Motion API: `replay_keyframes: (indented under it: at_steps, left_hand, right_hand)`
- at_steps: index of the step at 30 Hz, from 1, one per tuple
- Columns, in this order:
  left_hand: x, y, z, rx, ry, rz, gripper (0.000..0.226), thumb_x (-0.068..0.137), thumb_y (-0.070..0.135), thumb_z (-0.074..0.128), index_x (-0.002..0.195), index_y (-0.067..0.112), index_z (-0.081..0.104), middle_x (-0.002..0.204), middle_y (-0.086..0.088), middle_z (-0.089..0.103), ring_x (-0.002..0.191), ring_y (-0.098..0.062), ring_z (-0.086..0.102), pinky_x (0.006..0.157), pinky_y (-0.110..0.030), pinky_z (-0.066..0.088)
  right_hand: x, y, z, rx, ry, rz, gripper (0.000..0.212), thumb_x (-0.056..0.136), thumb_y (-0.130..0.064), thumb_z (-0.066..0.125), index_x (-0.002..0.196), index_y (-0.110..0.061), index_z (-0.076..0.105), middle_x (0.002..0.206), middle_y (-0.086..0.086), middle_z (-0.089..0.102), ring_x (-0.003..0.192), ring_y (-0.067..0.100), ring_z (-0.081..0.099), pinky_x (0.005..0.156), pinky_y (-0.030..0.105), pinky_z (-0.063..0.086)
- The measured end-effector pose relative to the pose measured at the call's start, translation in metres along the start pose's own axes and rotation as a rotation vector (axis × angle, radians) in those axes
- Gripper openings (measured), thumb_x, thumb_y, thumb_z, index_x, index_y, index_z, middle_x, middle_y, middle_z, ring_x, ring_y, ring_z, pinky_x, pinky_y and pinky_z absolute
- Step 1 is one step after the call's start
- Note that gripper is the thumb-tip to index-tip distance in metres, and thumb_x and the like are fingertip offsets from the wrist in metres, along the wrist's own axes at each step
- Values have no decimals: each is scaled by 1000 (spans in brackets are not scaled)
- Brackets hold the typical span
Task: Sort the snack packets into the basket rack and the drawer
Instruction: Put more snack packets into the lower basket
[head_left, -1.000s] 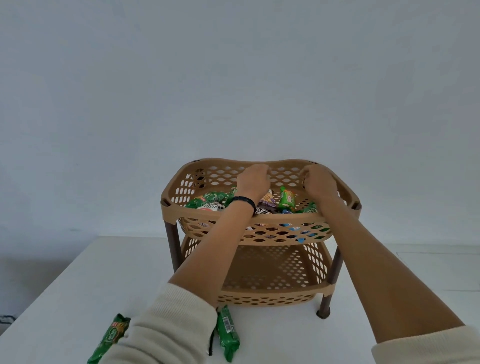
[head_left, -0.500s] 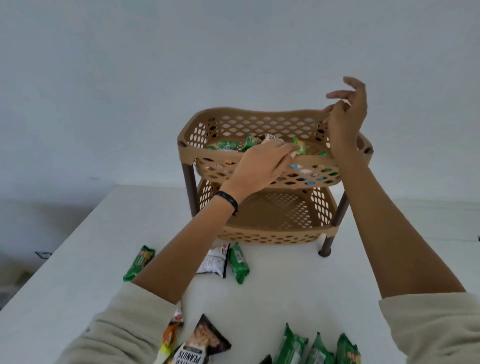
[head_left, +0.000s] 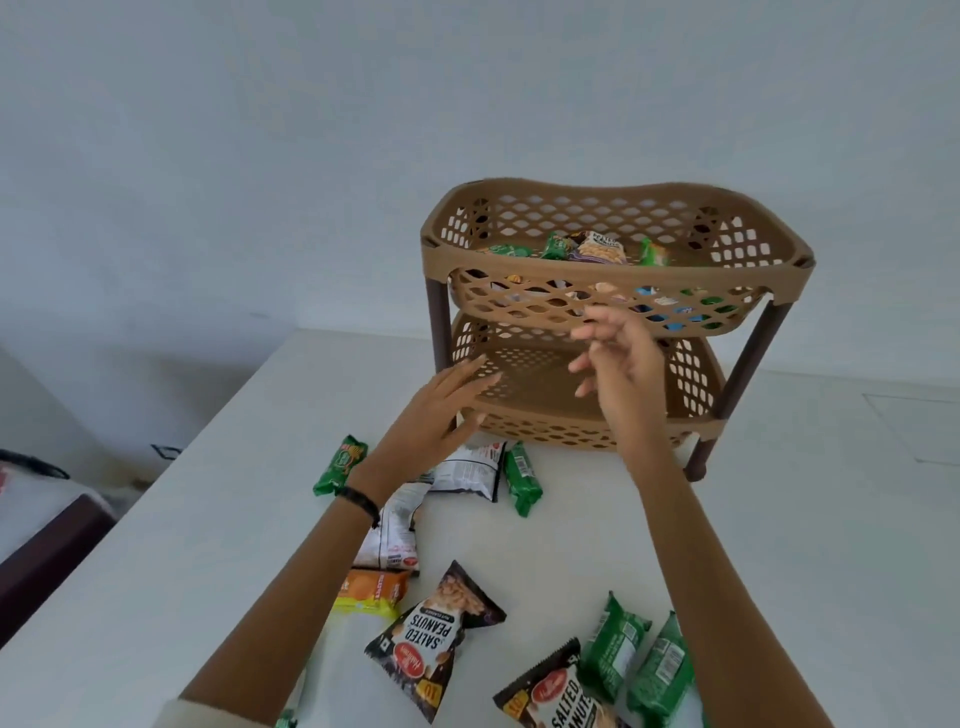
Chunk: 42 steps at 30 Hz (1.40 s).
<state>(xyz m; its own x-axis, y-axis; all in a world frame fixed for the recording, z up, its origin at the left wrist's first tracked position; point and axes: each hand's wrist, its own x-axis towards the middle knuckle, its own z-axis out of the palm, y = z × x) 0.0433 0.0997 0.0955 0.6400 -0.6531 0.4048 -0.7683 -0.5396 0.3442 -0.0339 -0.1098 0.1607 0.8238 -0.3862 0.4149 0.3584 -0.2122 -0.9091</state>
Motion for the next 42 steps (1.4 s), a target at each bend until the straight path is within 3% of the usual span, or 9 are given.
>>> replay_keyframes:
  at_steps: [5,9,12,17,22,26,32,35,42]
  left_hand:
    - [-61,-33,13,50,-68,-339,53,96,26,50,145,23,31,154,-4,29,140,-24,30,113,-38,28]
    - [-100,-45,22,-21,-13,-533,52,94,25,53,143,21,35,150,-7,35,138,-25,34,109,-38,34]
    - [-121,-49,31,-33,-34,-682,55,93,27,54,143,18,33,148,-10,37,134,-27,38,101,-41,41]
    - [-140,-53,44,-148,-108,-931,77,89,43,56,148,13,17,147,-18,35,132,-35,39,105,-46,36]
    - [-140,-46,54,-185,-154,-990,93,83,58,56,150,13,9,148,-18,35,133,-34,39,106,-49,38]
    - [-132,-40,59,-142,-155,-1020,96,80,61,57,149,11,11,149,-16,33,134,-34,36,104,-49,36]
    - [-123,-34,67,-64,-154,-1001,91,81,48,64,147,9,15,140,-17,39,127,-34,40,98,-44,40]
    - [-122,-35,68,-94,-130,-997,88,81,42,67,146,9,18,139,-15,41,123,-32,46,95,-41,43]
    - [-121,-40,62,-170,-88,-958,72,82,36,68,142,15,34,138,-9,46,121,-26,49,96,-38,42]
  right_hand:
    - [-45,42,18,-198,-309,193,28,93,-4,44,109,-24,56,101,-3,64,74,0,62,60,18,55]
    - [-75,75,32,-311,-582,412,25,95,-24,48,119,-25,54,103,-2,60,84,11,60,72,29,52]
    - [-96,95,44,-394,-787,570,41,92,-40,52,130,-27,45,115,1,54,98,13,55,81,30,48]
    - [-126,114,68,-615,-1004,661,74,80,-63,54,138,-22,32,126,8,52,100,19,54,75,28,47]
    - [-140,116,84,-693,-1083,686,85,72,-63,64,135,-15,34,133,7,51,114,21,54,94,34,48]
    - [-146,113,90,-685,-1096,731,77,71,-46,75,128,-11,37,129,8,51,113,24,54,73,33,50]
    - [-148,114,93,-619,-1108,791,59,73,-34,77,119,-7,52,120,10,60,103,22,60,69,29,54]
    - [-145,112,89,-592,-1117,777,58,75,-30,76,121,-9,47,111,5,56,94,17,54,58,20,47]
    - [-125,108,65,-531,-1057,774,64,75,-30,75,126,-14,39,125,10,55,93,18,54,54,20,45]
